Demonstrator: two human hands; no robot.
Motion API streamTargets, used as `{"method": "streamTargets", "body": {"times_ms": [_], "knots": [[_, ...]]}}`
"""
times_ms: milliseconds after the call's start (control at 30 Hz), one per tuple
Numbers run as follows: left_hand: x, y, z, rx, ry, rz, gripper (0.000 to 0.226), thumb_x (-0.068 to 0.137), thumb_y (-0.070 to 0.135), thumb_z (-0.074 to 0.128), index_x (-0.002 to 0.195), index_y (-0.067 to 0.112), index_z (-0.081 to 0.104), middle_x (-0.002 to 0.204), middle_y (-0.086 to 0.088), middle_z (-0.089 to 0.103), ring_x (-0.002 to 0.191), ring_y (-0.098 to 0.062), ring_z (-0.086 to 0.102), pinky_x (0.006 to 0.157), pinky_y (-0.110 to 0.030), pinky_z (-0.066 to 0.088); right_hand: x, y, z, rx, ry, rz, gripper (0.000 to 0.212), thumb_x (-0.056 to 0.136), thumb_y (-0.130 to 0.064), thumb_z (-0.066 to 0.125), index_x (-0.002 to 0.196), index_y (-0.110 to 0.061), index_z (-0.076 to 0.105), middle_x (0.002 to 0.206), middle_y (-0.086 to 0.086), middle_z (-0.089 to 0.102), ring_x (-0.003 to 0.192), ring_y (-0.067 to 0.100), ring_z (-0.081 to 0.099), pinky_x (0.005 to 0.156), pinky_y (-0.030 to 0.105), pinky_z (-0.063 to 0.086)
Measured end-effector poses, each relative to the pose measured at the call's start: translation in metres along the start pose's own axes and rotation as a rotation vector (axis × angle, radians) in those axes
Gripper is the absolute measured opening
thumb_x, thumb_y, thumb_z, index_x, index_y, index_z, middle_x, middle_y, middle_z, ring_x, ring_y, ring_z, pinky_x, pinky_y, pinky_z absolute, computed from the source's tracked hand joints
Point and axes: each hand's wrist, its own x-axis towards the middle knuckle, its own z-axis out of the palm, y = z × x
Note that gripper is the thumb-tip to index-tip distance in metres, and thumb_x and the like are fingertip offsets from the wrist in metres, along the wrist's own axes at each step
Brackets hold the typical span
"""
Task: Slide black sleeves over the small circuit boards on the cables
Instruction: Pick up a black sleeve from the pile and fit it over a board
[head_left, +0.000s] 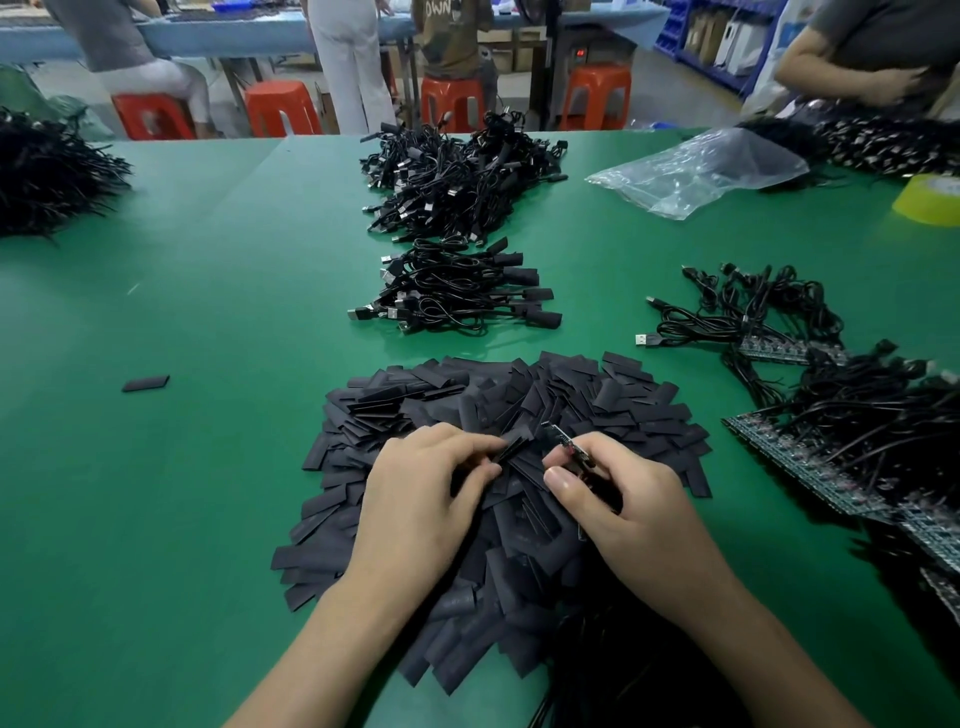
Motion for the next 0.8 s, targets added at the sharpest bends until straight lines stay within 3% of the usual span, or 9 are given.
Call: {"method": "streamTargets", "body": {"times_ms": [167, 400, 533, 600, 667, 800], "knots": [[-0.0025, 0.0017, 0.0014, 0.039, 0.011, 0.051, 0.009, 0.092, 0.033, 0.076, 0.099, 0.031, 0.08, 0.088, 0.015, 0.064, 0.09, -0.013, 0.059, 0.081, -0.042, 0.05, 0.0013, -0.0003, 0.0008, -0.004, 0.009, -0.006, 0.027, 0.09, -0.056, 0.056, 0.098, -0.032, 0.064, 0.073, -0.015, 0.064, 0.062, 0.004, 0.056, 0.055, 0.016, 0.039], [-0.0018, 0.0046, 0.002, 0.072, 0.012, 0.088, 0.006, 0.087, 0.037, 0.08, 0.09, 0.032, 0.077, 0.093, 0.018, 0.074, 0.09, -0.011, 0.064, 0.081, -0.039, 0.048, 0.0012, -0.0006, 0.0011, 0.0, 0.007, -0.006, 0.018, 0.092, -0.048, 0.059, 0.095, -0.031, 0.064, 0.071, -0.018, 0.063, 0.062, 0.002, 0.056, 0.056, 0.011, 0.037], [-0.0021, 0.0017, 0.0005, 0.077, 0.089, 0.129, 0.015, 0.084, 0.035, 0.084, 0.097, 0.029, 0.079, 0.093, 0.016, 0.075, 0.087, -0.011, 0.066, 0.078, -0.034, 0.045, 0.0005, -0.0017, 0.0008, 0.014, 0.027, -0.016, 0.023, 0.092, -0.053, 0.056, 0.093, -0.032, 0.066, 0.073, -0.01, 0.066, 0.064, 0.008, 0.059, 0.057, 0.022, 0.044], [-0.0028, 0.0007, 0.0003, 0.055, 0.158, 0.206, 0.016, 0.086, 0.032, 0.081, 0.099, 0.026, 0.08, 0.095, 0.015, 0.075, 0.087, -0.011, 0.067, 0.078, -0.035, 0.045, 0.0009, -0.0026, 0.0009, 0.045, 0.06, -0.002, 0.02, 0.092, -0.05, 0.058, 0.089, -0.032, 0.066, 0.073, -0.005, 0.067, 0.065, 0.012, 0.06, 0.062, 0.028, 0.047], [-0.0029, -0.0002, 0.0006, 0.018, 0.203, 0.314, 0.017, 0.088, 0.031, 0.079, 0.102, 0.023, 0.08, 0.1, 0.014, 0.075, 0.091, -0.011, 0.068, 0.079, -0.035, 0.045, 0.0017, -0.0032, 0.0003, 0.081, 0.086, 0.01, 0.016, 0.094, -0.042, 0.063, 0.085, -0.03, 0.067, 0.071, -0.003, 0.067, 0.065, 0.014, 0.06, 0.062, 0.025, 0.046], [-0.0045, 0.0008, 0.0047, -0.033, 0.193, 0.466, 0.017, 0.093, 0.031, 0.077, 0.107, 0.02, 0.08, 0.102, 0.011, 0.073, 0.093, -0.011, 0.068, 0.079, -0.031, 0.044, 0.0027, -0.0028, -0.0037, 0.108, 0.056, 0.027, 0.016, 0.097, -0.026, 0.07, 0.081, -0.023, 0.07, 0.065, -0.003, 0.063, 0.061, 0.013, 0.056, 0.059, 0.026, 0.043]]}}
